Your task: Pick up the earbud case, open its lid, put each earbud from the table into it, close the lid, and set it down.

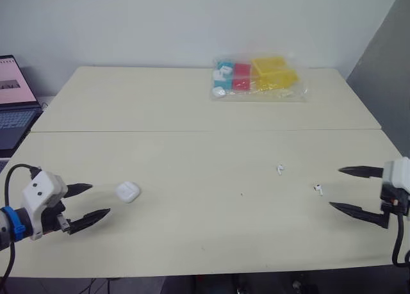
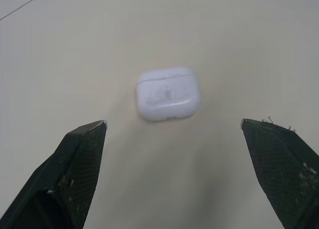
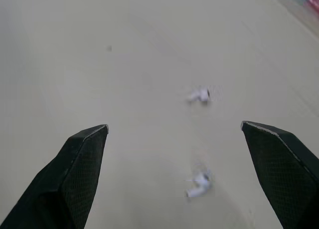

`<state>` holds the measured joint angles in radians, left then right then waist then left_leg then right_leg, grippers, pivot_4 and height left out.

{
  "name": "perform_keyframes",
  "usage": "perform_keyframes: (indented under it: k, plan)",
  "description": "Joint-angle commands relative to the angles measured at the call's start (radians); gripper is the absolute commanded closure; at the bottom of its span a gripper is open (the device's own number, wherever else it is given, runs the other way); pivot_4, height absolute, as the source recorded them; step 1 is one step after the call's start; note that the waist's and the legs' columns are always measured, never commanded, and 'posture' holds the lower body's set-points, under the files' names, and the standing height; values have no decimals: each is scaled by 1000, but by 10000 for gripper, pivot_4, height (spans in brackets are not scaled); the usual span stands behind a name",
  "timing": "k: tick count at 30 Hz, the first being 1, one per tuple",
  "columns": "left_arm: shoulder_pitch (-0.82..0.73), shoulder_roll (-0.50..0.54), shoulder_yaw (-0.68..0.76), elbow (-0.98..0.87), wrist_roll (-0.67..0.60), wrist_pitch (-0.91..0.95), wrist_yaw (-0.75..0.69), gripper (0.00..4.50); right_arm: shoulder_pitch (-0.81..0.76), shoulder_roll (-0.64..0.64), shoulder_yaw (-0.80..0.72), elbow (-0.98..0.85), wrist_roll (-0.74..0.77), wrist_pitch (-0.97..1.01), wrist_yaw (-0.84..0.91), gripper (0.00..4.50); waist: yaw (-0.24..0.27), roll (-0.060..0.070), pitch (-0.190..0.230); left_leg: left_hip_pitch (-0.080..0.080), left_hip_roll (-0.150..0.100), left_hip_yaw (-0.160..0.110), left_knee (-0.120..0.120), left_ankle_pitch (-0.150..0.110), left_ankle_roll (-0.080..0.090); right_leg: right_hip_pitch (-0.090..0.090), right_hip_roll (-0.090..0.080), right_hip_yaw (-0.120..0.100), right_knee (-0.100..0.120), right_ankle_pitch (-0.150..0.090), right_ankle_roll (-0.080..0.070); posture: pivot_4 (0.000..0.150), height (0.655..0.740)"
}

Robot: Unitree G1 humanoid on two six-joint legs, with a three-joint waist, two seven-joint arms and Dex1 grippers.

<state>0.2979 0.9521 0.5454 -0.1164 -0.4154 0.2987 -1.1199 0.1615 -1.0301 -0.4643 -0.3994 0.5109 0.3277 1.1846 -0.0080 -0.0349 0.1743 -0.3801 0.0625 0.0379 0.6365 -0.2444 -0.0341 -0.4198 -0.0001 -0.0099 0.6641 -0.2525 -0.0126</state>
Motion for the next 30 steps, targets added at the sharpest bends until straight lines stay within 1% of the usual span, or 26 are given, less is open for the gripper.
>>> perform_keyframes:
  k: [1,3,7,10,16,19,27,30]
  plan:
    - [-25,-4,-29,-2,20,5,30,0,-126,-21,87,-84,74,104,-51,283,2,-1,0,0,0,0,0,0,0,0,0,0,0,0,0,1500,7400]
    - [-44,-2,-60,-5,22,23,37,0,-246,-25,162,-113,124,184,-78,283,3,-1,0,-1,0,-1,0,0,0,0,1,0,0,0,0,1500,7400]
    - [-90,-7,-114,4,32,62,65,0,-405,-12,253,-150,195,288,-107,283,4,-1,0,-3,0,-1,0,0,0,-1,1,0,-1,0,0,1500,7400]
    - [-116,-7,-162,1,32,102,71,0,-474,6,291,-168,222,309,-110,283,7,-1,0,-3,1,-1,0,0,0,-1,1,0,-1,0,-1,1500,7400]
    - [-204,-9,-246,54,83,105,113,0,-470,2,312,-175,206,287,-72,283,8,-1,0,-4,0,-2,0,0,0,-1,0,0,-1,0,0,1500,7400]
    - [-249,-16,-269,82,82,118,120,0,-468,1,320,-172,191,271,-58,283,7,-1,0,-4,0,-2,3,0,0,-1,1,-1,1,0,0,1500,7400]
    - [-352,-14,-372,186,125,90,80,0,-450,5,363,-178,147,223,-18,283,6,-1,0,-4,0,-2,4,0,0,-1,1,-1,2,0,0,1500,7400]
    - [-375,-13,-390,218,137,87,70,0,-450,10,367,-179,142,217,-18,283,6,-1,0,-4,0,-2,4,0,0,-1,1,-1,2,0,0,1500,7400]
